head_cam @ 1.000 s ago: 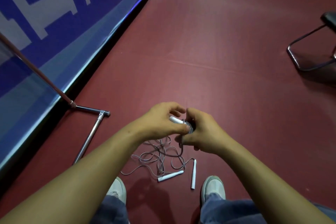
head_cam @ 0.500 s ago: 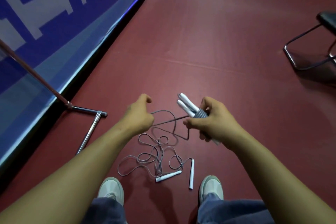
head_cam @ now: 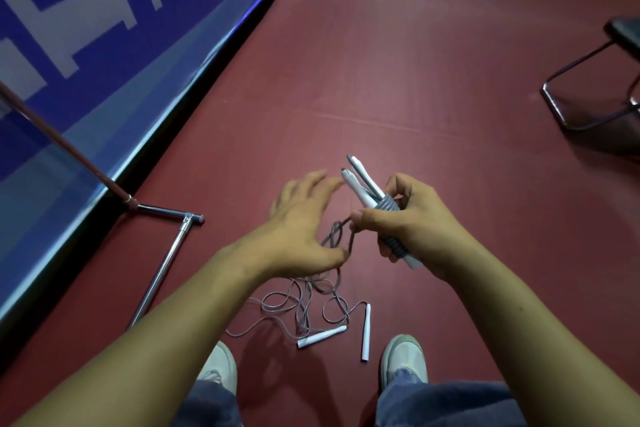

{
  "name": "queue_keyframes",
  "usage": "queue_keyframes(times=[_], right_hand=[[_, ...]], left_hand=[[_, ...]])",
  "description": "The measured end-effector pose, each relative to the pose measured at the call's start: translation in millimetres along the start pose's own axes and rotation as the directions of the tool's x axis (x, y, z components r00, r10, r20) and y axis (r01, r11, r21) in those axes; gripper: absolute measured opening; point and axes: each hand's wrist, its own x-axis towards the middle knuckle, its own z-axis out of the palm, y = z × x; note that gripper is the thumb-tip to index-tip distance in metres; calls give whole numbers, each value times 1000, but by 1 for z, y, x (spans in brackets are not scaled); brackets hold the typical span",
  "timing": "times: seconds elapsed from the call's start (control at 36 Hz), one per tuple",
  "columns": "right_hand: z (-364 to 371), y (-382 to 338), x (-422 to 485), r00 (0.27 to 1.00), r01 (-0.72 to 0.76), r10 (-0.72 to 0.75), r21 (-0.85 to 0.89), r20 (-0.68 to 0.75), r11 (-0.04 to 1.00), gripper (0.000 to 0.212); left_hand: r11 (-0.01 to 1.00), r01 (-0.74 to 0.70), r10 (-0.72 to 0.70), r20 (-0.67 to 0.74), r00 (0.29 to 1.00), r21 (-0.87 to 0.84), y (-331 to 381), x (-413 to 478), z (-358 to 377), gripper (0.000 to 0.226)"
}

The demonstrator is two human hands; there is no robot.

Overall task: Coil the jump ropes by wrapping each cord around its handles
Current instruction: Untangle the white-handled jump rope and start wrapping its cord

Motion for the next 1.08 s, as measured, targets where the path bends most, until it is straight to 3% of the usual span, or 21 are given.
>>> queue_keyframes(times=[0.06,0.08,0.17,0.25,0.33,0.42,0.47,0.53,0.58,0.64,0.69,0.75,0.81,0.89,0.94,1.08], right_hand=[[0,-1,0,1000,-1,0,14,11,1000,43],[-1,0,0,1000,0,0,20,12,1000,43],[-3,1,0,1000,2,-2,38,0,999,44],[-4,1,1,999,22,-19,55,-48,998,46],[-10,1,4,988,42,-29,86,-150,995,46],[-19,1,5,980,32,-19,64,-200,997,47],[-21,4,5,985,21,-21,-1,-171,1000,48],[-15,6,4,991,14,-19,-36,-134,999,48],[-9,7,4,993,14,-17,-32,-117,999,47],[-5,9,5,994,13,-13,-2,-107,1000,48],[-3,10,6,998,10,-8,36,-69,999,48],[0,10,5,999,2,0,73,-32,997,47],[1,8,3,1000,-8,9,119,-12,993,43],[0,4,1,1000,-18,16,183,10,983,41],[-3,3,1,1000,-9,8,127,7,992,42],[-9,4,-3,1000,-2,-1,-121,-18,993,55]], left_hand=[[963,-170,177,16,984,-212,4,2,-1,85],[918,-173,192,18,981,-357,8,2,0,66],[759,20,36,72,997,-651,21,0,1,25],[732,87,17,145,989,-675,23,-1,3,8],[838,136,19,277,961,-529,16,-2,3,28],[989,87,-26,432,901,-123,-3,-3,5,24],[992,71,-108,441,891,100,-14,-4,7,18],[976,71,-144,367,919,206,-17,-3,11,39],[990,60,-93,276,957,126,-10,0,12,43],[974,84,-50,164,985,-210,4,3,11,50],[763,78,7,129,992,-642,19,2,8,58],[524,58,92,124,988,-850,28,2,9,61],[452,43,146,121,982,-891,32,2,12,50],[486,64,137,149,979,-871,34,4,13,29],[563,102,104,193,976,-820,31,4,10,11],[738,227,-14,321,947,-635,24,-1,-5,27]])
